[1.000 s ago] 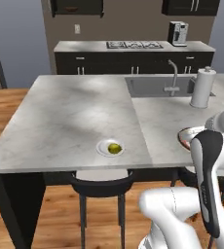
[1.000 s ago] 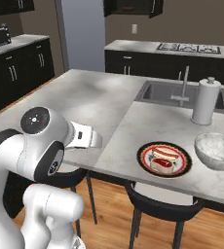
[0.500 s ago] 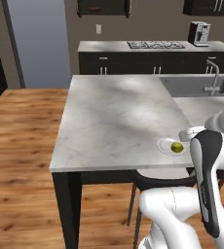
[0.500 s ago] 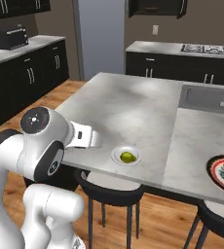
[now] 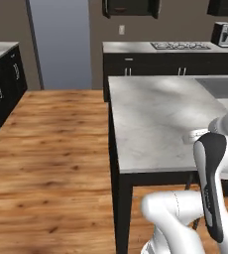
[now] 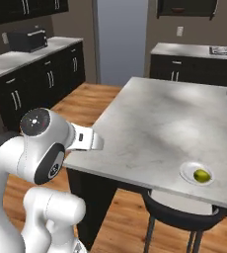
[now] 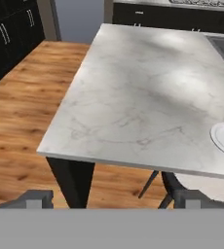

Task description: Take the smaller bowl and place it next to the appetizer plate on the dining counter , and place the larger bowl next to the plate with cooked food.

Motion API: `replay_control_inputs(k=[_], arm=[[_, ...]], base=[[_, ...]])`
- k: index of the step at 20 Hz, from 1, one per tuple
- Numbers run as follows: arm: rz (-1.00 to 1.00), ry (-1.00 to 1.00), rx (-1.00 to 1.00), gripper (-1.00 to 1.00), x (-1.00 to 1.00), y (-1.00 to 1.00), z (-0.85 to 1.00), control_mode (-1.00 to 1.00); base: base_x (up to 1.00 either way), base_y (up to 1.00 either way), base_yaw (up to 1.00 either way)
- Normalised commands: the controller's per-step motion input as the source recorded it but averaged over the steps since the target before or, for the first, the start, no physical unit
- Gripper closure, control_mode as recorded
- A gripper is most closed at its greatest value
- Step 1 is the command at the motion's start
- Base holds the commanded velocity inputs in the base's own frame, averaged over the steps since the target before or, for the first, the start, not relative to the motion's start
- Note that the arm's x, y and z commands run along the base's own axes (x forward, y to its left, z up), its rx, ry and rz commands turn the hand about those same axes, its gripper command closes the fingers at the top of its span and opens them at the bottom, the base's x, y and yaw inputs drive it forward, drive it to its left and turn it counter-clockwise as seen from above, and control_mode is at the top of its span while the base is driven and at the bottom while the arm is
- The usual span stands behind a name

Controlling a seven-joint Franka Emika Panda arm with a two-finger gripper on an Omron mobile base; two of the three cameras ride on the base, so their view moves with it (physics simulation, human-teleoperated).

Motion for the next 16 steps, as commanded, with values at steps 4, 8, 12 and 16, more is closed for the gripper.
replay_control_inputs(k=[4, 8, 12, 16], arm=[[0.00, 0.00, 0.00, -1.00, 0.00, 0.00, 0.00, 1.00], [0.00, 0.00, 0.00, -1.00, 0.00, 0.00, 0.00, 1.00], [0.00, 0.00, 0.00, -1.00, 0.00, 0.00, 0.00, 1.00], [0.00, 0.00, 0.00, -1.00, 0.00, 0.00, 0.00, 1.00]], base=[[0.31, 1.00, 0.00], [0.47, 1.00, 0.00], [0.92, 0.80, -0.01], [1.00, 0.09, -0.05]])
